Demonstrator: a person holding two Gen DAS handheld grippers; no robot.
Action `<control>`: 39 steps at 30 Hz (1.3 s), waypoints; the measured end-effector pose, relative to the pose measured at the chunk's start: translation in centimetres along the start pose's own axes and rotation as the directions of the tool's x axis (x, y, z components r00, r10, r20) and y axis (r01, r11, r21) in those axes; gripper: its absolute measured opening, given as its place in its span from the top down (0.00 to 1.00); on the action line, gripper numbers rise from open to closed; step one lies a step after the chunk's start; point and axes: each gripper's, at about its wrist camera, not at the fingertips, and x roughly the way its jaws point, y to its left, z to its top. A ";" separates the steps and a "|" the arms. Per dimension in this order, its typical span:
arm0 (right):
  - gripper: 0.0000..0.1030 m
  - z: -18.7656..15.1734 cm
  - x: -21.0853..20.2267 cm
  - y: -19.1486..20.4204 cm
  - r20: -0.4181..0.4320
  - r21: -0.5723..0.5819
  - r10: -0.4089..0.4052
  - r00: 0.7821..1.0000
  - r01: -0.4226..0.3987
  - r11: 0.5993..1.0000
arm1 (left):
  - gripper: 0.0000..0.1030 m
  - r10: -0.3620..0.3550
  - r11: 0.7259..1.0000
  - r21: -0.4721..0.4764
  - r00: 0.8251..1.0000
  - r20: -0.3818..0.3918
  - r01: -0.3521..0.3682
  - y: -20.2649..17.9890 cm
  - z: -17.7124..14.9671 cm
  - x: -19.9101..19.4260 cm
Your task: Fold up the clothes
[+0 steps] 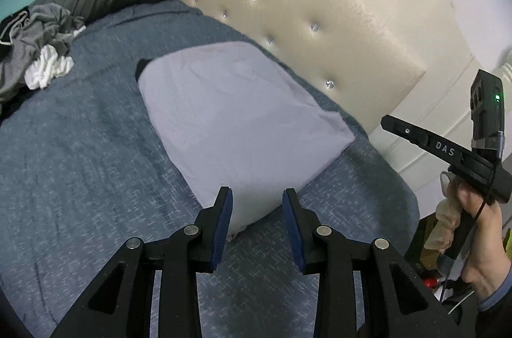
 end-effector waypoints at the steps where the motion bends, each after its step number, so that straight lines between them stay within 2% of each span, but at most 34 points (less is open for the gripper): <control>1: 1.00 0.0 -0.6 0.4 0.006 -0.005 0.002 1.000 -0.002 1.000 | 0.65 0.002 1.000 0.003 1.000 0.006 -0.002 -0.2 0.0 -0.6; 5: 1.00 0.0 -3.1 2.2 0.031 -0.033 0.009 0.999 -0.008 0.999 | 0.64 0.014 1.000 0.015 0.999 0.032 -0.014 -0.9 0.0 -3.3; 9: 0.98 -0.3 -5.9 3.6 0.054 -0.039 0.020 0.998 -0.018 0.999 | 0.55 0.012 1.000 0.025 0.998 0.057 -0.014 -1.6 0.0 -5.8; 13: 0.98 -0.7 -8.5 4.8 0.074 -0.036 0.024 0.997 -0.021 0.999 | 0.54 0.007 0.999 0.039 0.996 0.084 -0.011 -2.4 -0.2 -8.1; 21: 0.97 -2.4 -12.6 6.7 0.119 -0.034 0.022 0.993 -0.018 0.999 | 0.46 -0.001 0.999 0.050 0.992 0.126 -0.005 -3.4 -1.0 -12.0; 33: 0.97 -4.3 -17.1 8.6 0.163 -0.040 -0.034 0.986 0.041 0.998 | 0.32 0.014 0.997 0.078 0.983 0.183 -0.028 -4.3 -2.4 -16.8; 35: 0.96 -4.6 -17.8 8.9 0.169 -0.044 -0.040 0.985 0.048 0.998 | 0.30 0.019 0.996 0.079 0.982 0.188 -0.035 -4.3 -2.7 -17.3; 39: 0.86 -5.2 -19.3 9.7 0.182 -0.044 -0.043 0.982 0.051 0.998 | 0.27 0.026 0.995 0.090 0.980 0.199 -0.045 -4.4 -3.4 -18.4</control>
